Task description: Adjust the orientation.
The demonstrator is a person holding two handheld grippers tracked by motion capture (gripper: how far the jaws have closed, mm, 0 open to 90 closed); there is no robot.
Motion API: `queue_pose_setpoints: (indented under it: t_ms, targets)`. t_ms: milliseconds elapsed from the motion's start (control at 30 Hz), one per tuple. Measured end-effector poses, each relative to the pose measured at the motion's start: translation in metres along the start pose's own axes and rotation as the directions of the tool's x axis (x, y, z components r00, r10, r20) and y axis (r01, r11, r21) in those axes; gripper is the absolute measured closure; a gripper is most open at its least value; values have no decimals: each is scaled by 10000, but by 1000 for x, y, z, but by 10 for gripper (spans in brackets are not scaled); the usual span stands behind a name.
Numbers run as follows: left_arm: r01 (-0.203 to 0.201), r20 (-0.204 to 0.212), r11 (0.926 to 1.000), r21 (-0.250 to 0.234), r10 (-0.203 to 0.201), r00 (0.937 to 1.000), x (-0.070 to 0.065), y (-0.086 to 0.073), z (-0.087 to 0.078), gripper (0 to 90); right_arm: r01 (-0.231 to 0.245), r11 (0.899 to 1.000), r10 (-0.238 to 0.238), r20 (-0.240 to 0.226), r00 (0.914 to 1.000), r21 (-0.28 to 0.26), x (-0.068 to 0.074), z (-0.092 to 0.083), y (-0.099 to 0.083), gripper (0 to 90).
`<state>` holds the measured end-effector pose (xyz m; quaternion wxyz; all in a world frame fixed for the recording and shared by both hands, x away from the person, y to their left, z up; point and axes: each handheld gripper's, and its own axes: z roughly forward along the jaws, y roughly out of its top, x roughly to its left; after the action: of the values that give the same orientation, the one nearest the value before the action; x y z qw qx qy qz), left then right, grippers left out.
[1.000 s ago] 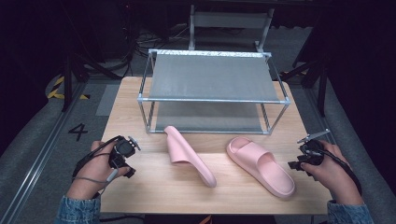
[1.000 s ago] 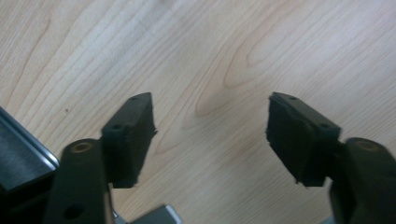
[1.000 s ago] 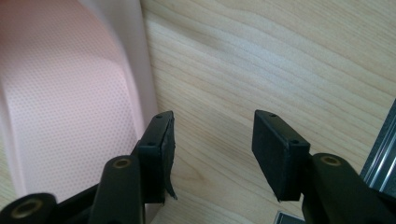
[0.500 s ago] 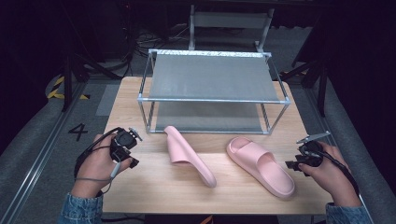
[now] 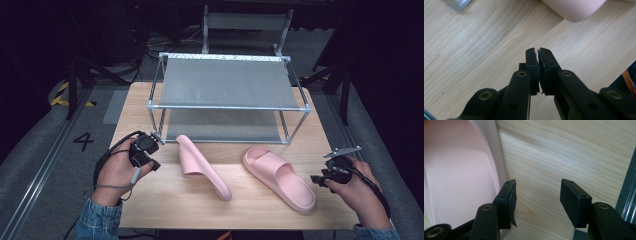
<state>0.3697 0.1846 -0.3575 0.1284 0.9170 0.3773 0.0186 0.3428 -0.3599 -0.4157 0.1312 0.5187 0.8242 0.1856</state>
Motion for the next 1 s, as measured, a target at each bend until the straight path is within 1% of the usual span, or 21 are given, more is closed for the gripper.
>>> queue_pose_setpoints:
  t_ms: [100,200,233,267,300,367,433,467,500,600,667,700,767,800,900,967,1000]
  targets:
    - [-334,36,9991,-248,335,9994,-6,8,2,895,3,10000,-3,-31,10000,-70,1,0,-2,468]
    - [-661,176,9957,-648,674,9976,-14,14,1,898,-15,10000,15,-53,10000,-59,1,0,-4,466]
    - [-661,176,9957,-648,674,9976,-14,14,1,897,-28,10000,28,-22,10000,-69,1,0,-5,466]
    - [-791,283,9934,-830,816,9963,-19,18,1,891,-34,10000,34,-10,10000,-61,1,1,-6,467]
    - [-791,283,9934,-830,816,9963,-19,18,1,889,-34,10000,34,-10,10000,-61,1,1,-6,467]
    - [-915,361,9917,-902,951,9948,-23,21,3,886,-11,10000,11,-25,10000,24,1,1,-7,468]
    - [-1045,384,9913,-798,1078,9934,-28,25,4,877,-8,10000,8,-10,10000,75,2,2,-9,468]
    - [-1123,378,9909,-737,1153,9926,-29,27,6,867,-2,10000,2,8,10000,56,2,2,-10,468]
    - [-1063,359,9919,-700,1090,9934,-31,28,6,864,8,9999,-8,4,10000,110,1,2,-10,468]
    - [-1219,295,9899,-718,1243,9918,-35,33,10,859,-7,9999,6,51,10000,134,1,1,-13,471]
    - [-1315,446,9879,-822,1354,9898,-38,37,12,859,-62,9999,61,78,10000,154,0,0,-15,470]
    - [-1292,585,9869,-971,1352,9891,-40,39,13,855,-76,9998,74,109,9999,174,-1,0,-16,471]
    - [-1350,965,9844,-1131,1461,9845,-42,43,15,838,-130,9997,127,131,9998,215,-1,1,-19,471]
    - [-1381,1090,9835,-1169,1509,9825,-43,45,16,843,-126,9997,123,129,9998,230,-2,0,-20,472]
    - [-1499,948,9815,-1188,1615,9823,-46,51,21,869,-172,9995,168,152,9997,262,-2,-1,-23,472]
    - [-1565,1048,9808,-1164,1688,9801,-48,54,24,883,-203,9996,198,209,9996,215,-3,-1,-24,472]
    - [-1633,1052,9793,-1196,1761,9787,-49,56,26,885,-242,9994,237,203,9995,246,-3,-2,-25,472]
